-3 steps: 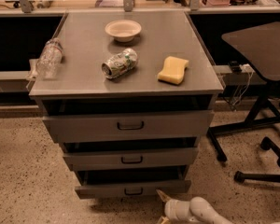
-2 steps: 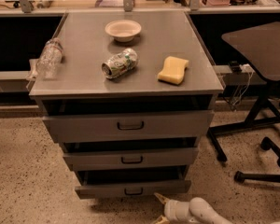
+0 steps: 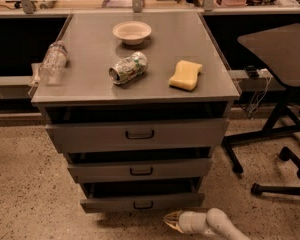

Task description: Close bottom drawer

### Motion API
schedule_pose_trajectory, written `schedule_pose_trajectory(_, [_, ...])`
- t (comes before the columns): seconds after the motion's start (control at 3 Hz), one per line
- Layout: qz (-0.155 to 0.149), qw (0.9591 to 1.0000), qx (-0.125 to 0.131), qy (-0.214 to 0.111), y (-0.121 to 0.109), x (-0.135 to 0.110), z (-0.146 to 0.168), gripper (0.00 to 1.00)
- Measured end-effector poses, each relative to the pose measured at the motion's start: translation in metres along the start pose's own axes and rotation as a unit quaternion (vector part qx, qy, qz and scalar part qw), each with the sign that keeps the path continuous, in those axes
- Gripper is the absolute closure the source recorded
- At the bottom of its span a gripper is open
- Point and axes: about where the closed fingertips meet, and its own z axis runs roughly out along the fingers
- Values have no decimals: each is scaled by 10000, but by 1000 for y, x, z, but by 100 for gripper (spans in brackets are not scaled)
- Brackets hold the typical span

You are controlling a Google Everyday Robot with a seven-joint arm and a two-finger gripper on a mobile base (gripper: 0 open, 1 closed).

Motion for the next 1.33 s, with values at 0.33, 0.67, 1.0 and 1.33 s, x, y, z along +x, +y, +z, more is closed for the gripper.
schedule_pose_trajectory(0.33, [-115,9999,-12,-128,-27,12,3,96])
schedule_pose_trajectory(0.67, [-248,9995,66,-199,-56,15,9,100])
schedule_pose_trajectory(1.0, [-271,9994,93,-213,-58,14,9,73])
schedule_pose_trajectory(1.33, [-271,9994,93,-213,-58,14,9,50])
